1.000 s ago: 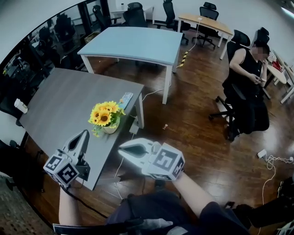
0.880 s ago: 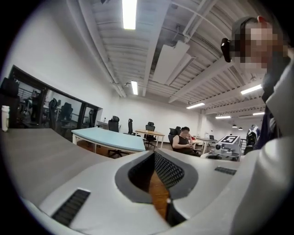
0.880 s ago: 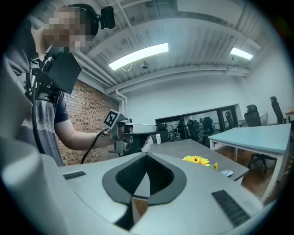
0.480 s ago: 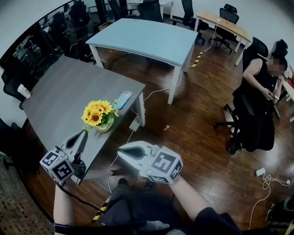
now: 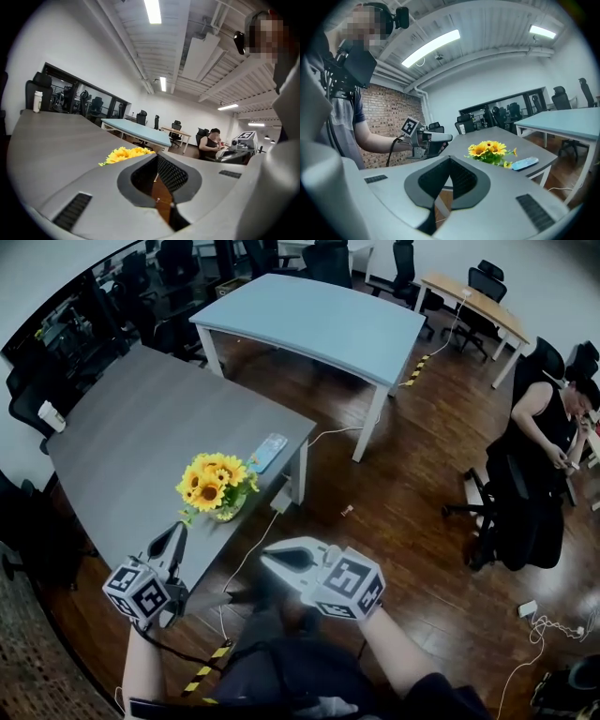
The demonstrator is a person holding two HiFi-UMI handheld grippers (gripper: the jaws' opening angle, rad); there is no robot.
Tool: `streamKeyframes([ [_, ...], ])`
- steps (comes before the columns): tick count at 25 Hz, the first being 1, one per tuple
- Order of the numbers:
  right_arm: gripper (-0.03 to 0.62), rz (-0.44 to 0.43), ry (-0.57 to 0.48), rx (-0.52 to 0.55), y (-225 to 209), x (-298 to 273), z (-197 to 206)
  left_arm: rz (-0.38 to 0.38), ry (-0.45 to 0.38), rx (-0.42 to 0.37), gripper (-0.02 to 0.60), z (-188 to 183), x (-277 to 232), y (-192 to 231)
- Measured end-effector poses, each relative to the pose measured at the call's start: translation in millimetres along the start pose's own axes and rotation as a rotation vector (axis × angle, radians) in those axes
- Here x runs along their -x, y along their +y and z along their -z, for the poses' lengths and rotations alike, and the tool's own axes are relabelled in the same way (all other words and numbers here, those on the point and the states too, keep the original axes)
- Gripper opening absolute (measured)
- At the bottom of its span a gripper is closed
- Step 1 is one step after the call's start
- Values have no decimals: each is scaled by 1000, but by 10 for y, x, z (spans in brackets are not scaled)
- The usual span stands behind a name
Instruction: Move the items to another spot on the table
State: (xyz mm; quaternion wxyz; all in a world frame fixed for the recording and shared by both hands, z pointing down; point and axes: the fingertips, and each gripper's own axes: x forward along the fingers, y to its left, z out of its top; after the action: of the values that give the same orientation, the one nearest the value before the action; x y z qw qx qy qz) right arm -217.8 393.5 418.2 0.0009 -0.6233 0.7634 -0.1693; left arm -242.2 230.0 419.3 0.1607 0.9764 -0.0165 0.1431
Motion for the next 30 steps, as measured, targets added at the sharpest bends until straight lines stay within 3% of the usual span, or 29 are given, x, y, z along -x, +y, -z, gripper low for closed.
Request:
streamKeyframes([
  [3, -20, 23, 38, 6, -187, -217, 7, -22, 41, -52, 20, 77, -83, 339],
  [6, -20, 62, 94, 19, -437, -491, 53, -33, 138, -148, 26, 305, -223, 694],
  [8, 32, 89, 135, 11, -598, -639, 133, 0, 208, -187, 51, 532, -317, 810],
  [10, 32, 111, 172, 7, -753, -782, 217, 81, 289, -209, 150, 796, -402, 824],
  [12, 32, 135, 203, 2, -905, -904, 287, 167, 372, -239, 399, 1060, -484, 787],
  [13, 32, 146, 213, -3, -971, -949, 307, 185, 394, -263, 411, 1154, -522, 789],
  [15, 34, 169, 223, -16, -1076, -1010, 316, 176, 388, -296, 414, 1256, -593, 862],
  [19, 35, 197, 251, -25, -1226, -1070, 375, 147, 357, -235, 453, 1378, -781, 1067],
  [23, 35, 151, 296, 0, -1227, -1114, 486, 130, 304, -254, 454, 1396, -975, 1121],
  [27, 40, 112, 348, 25, -1302, -1117, 651, 122, 312, -276, 454, 1485, -1123, 1074],
  [29, 104, 86, 380, 27, -1351, -1101, 748, 98, 303, -273, 481, 1496, -1192, 1067],
  [30, 177, 72, 395, 18, -1385, -1088, 791, 86, 293, -268, 483, 1496, -1230, 1055],
])
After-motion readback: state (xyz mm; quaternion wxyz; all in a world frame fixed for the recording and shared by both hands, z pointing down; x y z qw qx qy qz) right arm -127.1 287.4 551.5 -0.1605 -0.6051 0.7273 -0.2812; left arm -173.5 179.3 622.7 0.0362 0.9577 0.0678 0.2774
